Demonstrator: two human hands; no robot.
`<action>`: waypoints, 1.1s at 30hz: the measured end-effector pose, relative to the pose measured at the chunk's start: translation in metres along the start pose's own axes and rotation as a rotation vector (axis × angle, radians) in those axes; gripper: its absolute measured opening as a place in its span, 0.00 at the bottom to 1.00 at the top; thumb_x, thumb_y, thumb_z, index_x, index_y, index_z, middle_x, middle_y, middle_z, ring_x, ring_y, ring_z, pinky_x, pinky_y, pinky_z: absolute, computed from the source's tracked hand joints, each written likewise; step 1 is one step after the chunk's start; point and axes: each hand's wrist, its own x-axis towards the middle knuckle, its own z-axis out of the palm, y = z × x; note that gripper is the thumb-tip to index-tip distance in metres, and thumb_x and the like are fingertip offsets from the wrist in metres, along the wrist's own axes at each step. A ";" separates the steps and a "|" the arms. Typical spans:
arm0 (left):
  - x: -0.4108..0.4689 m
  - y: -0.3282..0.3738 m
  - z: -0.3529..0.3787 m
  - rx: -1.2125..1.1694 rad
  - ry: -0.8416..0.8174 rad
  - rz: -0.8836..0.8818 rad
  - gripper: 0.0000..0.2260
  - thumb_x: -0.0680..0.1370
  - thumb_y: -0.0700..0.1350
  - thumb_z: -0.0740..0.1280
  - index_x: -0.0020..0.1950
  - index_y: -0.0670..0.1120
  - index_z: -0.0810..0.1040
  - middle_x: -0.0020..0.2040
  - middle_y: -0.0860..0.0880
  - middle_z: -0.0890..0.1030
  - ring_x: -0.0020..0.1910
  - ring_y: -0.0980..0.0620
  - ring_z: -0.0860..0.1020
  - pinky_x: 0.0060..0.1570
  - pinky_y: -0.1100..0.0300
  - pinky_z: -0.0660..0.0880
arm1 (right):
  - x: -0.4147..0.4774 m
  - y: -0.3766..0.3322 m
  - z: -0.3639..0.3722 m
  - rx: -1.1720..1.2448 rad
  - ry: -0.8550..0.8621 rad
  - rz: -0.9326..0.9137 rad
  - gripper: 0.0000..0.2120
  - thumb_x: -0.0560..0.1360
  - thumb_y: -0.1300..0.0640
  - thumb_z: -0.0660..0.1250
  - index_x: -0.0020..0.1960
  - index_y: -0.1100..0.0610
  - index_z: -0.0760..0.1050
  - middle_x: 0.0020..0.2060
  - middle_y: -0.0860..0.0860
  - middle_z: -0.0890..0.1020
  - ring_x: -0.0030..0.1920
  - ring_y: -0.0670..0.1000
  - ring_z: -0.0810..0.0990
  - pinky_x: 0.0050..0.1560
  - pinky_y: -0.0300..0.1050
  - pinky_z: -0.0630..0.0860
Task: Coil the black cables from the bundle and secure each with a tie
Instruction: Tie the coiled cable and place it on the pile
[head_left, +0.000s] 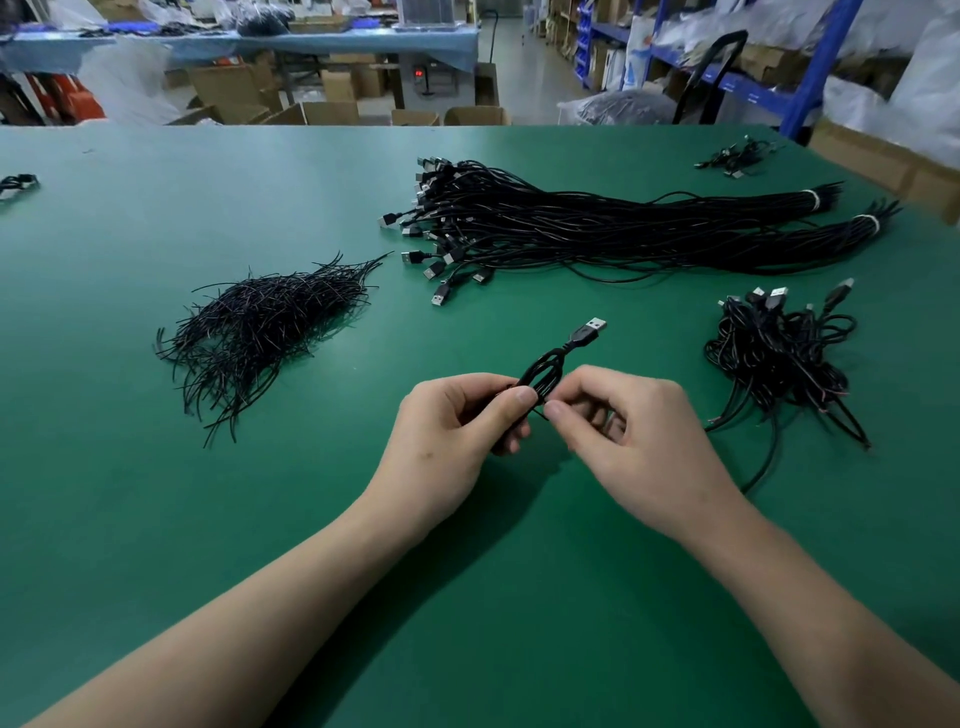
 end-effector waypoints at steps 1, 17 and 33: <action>0.000 0.000 0.001 0.007 0.011 0.007 0.09 0.82 0.42 0.68 0.43 0.48 0.84 0.34 0.52 0.81 0.32 0.56 0.75 0.39 0.65 0.74 | -0.001 -0.001 0.001 -0.023 0.003 -0.001 0.05 0.77 0.51 0.68 0.42 0.49 0.78 0.31 0.46 0.79 0.28 0.46 0.73 0.30 0.38 0.69; -0.003 -0.004 0.000 0.308 -0.065 0.146 0.09 0.84 0.47 0.64 0.55 0.54 0.85 0.40 0.55 0.83 0.40 0.58 0.81 0.45 0.63 0.76 | -0.007 -0.014 0.001 -0.535 0.108 -0.073 0.06 0.75 0.52 0.70 0.40 0.49 0.75 0.31 0.45 0.73 0.32 0.51 0.74 0.31 0.47 0.72; 0.003 0.007 -0.011 -0.146 -0.282 -0.242 0.16 0.77 0.52 0.67 0.56 0.44 0.85 0.44 0.49 0.86 0.45 0.56 0.82 0.45 0.66 0.77 | -0.005 -0.010 -0.003 -0.364 0.092 -0.106 0.07 0.75 0.53 0.68 0.40 0.52 0.76 0.29 0.46 0.73 0.30 0.51 0.72 0.32 0.50 0.72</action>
